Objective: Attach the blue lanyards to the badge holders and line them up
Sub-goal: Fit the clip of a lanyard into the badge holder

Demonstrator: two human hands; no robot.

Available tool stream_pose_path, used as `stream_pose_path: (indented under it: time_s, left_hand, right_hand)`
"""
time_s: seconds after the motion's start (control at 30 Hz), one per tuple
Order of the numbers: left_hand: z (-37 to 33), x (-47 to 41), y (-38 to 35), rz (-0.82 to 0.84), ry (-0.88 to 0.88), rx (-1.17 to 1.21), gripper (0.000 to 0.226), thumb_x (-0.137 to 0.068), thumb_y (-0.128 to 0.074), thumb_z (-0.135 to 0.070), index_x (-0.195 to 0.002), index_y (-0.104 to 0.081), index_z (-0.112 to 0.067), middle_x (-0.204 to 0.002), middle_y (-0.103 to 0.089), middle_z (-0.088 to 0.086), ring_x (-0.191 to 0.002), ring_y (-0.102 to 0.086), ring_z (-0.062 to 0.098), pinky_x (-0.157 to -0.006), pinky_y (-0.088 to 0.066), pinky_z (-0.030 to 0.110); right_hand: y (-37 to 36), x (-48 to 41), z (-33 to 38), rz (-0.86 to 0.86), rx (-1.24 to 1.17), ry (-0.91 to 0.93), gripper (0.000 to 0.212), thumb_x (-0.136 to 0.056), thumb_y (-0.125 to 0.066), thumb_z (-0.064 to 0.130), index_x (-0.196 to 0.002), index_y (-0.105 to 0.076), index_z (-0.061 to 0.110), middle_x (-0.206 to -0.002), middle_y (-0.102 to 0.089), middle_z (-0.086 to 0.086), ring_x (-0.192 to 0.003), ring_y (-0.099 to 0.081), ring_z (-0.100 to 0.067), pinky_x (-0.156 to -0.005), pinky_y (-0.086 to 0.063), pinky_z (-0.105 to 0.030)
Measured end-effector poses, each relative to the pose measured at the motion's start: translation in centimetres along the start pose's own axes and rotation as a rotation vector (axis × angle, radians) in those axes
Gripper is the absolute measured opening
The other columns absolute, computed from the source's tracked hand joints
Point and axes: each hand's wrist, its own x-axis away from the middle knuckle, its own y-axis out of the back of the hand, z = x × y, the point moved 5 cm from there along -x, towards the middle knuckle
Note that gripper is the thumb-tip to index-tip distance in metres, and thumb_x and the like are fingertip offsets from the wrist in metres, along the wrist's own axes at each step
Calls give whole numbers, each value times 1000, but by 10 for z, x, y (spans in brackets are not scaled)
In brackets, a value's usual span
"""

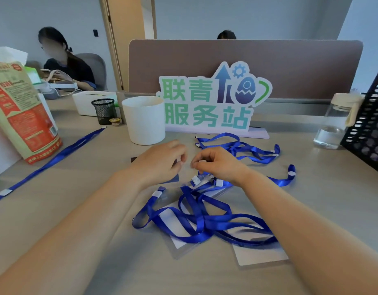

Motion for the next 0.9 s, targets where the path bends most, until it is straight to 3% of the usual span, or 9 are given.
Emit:
stream_pose_path:
  time_s: [0.13, 0.2, 0.3, 0.43, 0.53, 0.63, 0.7, 0.8, 0.9]
  left_hand:
    - [7, 11, -9, -95, 22, 88, 11, -80, -57, -13, -90, -54, -18, -110, -55, 2, -94, -56, 22, -80, -45, 38]
    - [6, 15, -13, -109, 43, 75, 21, -82, -59, -15, -102, -55, -16, -111, -56, -2, -98, -55, 20, -79, -41, 28]
    - [6, 15, -10, -149, 103, 67, 34, -86, -58, -20, -119, -49, -22, -112, -59, -9, -101, -55, 13, -80, -41, 25]
    - [4, 15, -2, -228, 126, -58, 13, -87, -56, -25, -98, -63, -22, -93, -67, -7, -86, -59, 14, -68, -41, 26]
    - [2, 17, -1, -255, 114, -64, 10, -85, -58, -25, -91, -65, -21, -89, -67, -5, -82, -60, 16, -66, -40, 26]
    - [2, 18, -5, -255, 135, 83, 12, -81, -65, -26, -92, -65, -22, -85, -66, -9, -79, -61, 12, -67, -38, 22]
    - [4, 21, -7, -233, 184, 272, 25, -75, -67, -37, -96, -63, -24, -80, -64, -12, -75, -61, 7, -69, -44, 22]
    - [6, 23, -7, -220, 186, 447, 40, -72, -57, -48, -101, -68, -23, -79, -62, -13, -74, -58, 1, -72, -47, 20]
    - [9, 22, -12, -169, 174, 560, 24, -86, -60, -38, -100, -71, -22, -85, -58, -7, -73, -53, 3, -69, -40, 9]
  right_hand:
    - [-10, -2, -11, -70, 16, -5, 16, -86, -60, 10, -73, -64, 19, -58, -54, 11, -40, -44, 3, -45, -35, -6]
    - [-15, -1, -15, -87, 94, 23, 9, -83, -64, 11, -75, -64, 16, -51, -54, 14, -39, -41, 0, -45, -32, -7]
    - [-15, 1, -16, -184, 139, 93, 4, -80, -67, 11, -77, -66, 12, -51, -56, 23, -43, -45, -1, -47, -34, -8]
    - [-11, 4, -10, -378, 200, 236, 7, -77, -71, 13, -72, -67, 15, -66, -58, 15, -53, -48, -8, -55, -42, -16]
    - [-9, 9, -7, -449, 207, 287, 9, -76, -73, 13, -71, -66, 14, -66, -56, 18, -54, -51, -10, -56, -44, -18]
    - [-8, 13, -5, -464, 224, 325, 8, -77, -72, 10, -72, -66, 13, -64, -55, 19, -56, -51, -8, -56, -43, -14]
    - [-7, 15, -4, -476, 237, 353, 9, -77, -72, 9, -72, -65, 13, -64, -55, 20, -61, -53, -8, -57, -44, -13]
    - [-7, 17, -1, -489, 248, 411, 7, -76, -72, 9, -73, -66, 11, -64, -55, 18, -65, -56, -11, -60, -47, -17]
    - [-7, 17, -1, -499, 234, 459, 6, -75, -72, 11, -73, -66, 10, -67, -63, 4, -60, -59, -13, -61, -51, -27]
